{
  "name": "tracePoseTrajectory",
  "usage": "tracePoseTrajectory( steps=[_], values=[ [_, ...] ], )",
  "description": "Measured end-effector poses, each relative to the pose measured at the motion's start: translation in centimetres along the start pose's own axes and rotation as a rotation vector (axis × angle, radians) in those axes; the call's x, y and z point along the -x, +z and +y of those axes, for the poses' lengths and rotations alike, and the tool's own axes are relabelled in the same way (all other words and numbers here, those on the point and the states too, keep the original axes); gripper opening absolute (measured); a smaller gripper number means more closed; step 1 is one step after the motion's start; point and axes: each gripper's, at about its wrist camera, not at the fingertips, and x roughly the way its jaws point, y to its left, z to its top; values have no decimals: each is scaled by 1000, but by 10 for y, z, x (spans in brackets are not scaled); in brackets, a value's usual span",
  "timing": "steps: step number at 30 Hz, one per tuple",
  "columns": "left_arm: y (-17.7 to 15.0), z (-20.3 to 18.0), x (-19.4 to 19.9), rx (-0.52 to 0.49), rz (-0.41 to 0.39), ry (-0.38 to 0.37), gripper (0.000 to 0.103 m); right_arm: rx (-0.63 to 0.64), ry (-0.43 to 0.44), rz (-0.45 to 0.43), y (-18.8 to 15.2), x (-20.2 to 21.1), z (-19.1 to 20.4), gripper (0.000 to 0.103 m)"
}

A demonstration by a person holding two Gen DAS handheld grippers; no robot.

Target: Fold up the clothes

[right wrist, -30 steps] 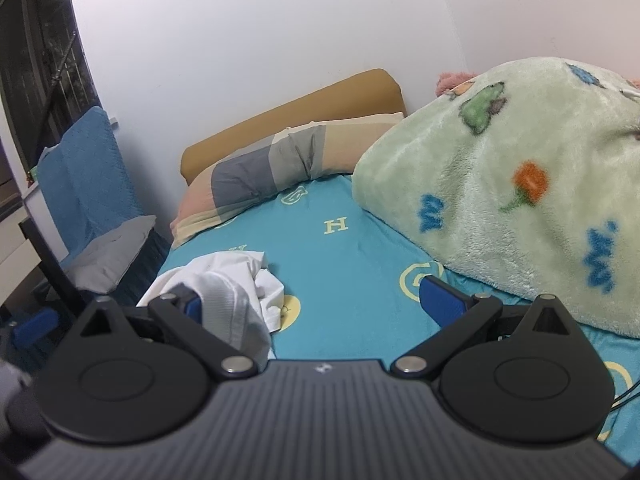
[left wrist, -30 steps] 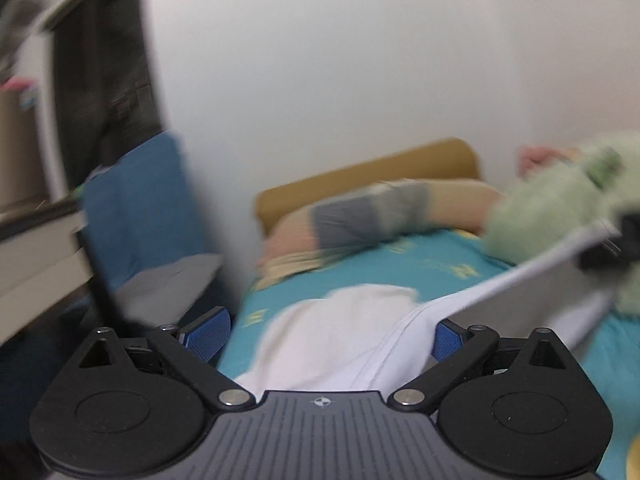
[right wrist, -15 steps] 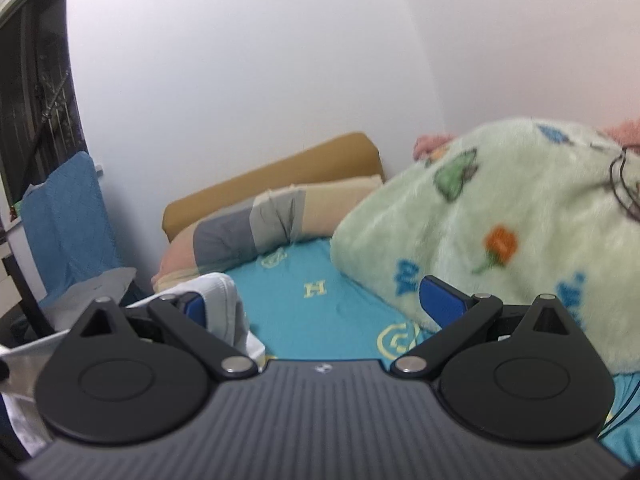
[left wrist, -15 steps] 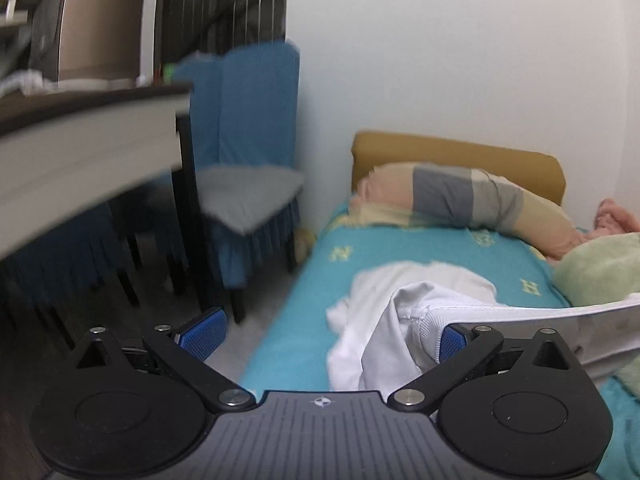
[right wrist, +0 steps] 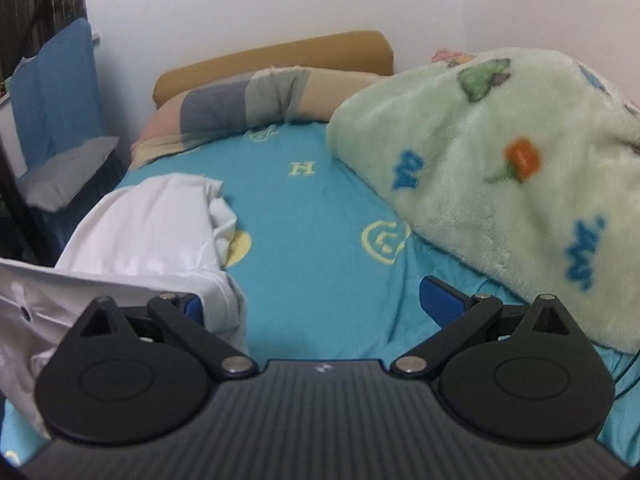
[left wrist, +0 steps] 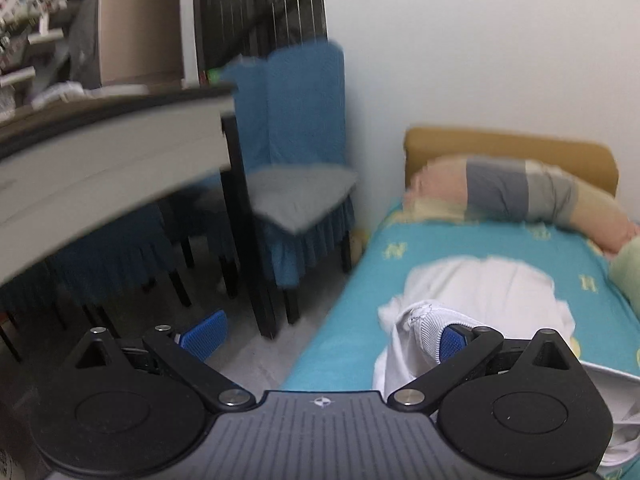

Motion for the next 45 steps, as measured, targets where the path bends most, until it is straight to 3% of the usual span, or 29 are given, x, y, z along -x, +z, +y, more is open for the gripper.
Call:
tracePoseTrajectory(
  steps=[4, 8, 13, 18, 22, 25, 28, 31, 38, 45],
  values=[
    [32, 20, 39, 101, -109, 31, 103, 17, 14, -161, 32, 48, 1, 103],
    [88, 49, 100, 223, -263, 4, 103, 24, 73, -360, 88, 130, 2, 103],
    [171, 79, 189, 260, -520, -40, 103, 10, 141, -573, 175, 239, -5, 103],
    [242, 104, 272, 288, -698, -107, 103, 31, 168, -752, 247, 338, -15, 103],
    [284, 106, 318, 296, -768, -144, 103, 70, 148, -900, 281, 401, -25, 103],
    [290, 93, 306, 286, -704, -185, 103, 95, 110, -952, 294, 418, -28, 103],
    [292, 78, 289, 274, -628, -227, 103, 103, 96, -904, 301, 398, -33, 103],
    [289, 63, 261, 257, -550, -261, 103, 102, 94, -791, 298, 344, -38, 103],
    [241, -1, 89, 178, -350, -239, 103, 123, 76, -506, 275, 172, -31, 103],
    [202, -71, -114, 119, -177, -184, 103, 141, 51, -339, 274, -58, 9, 103]
  ],
)
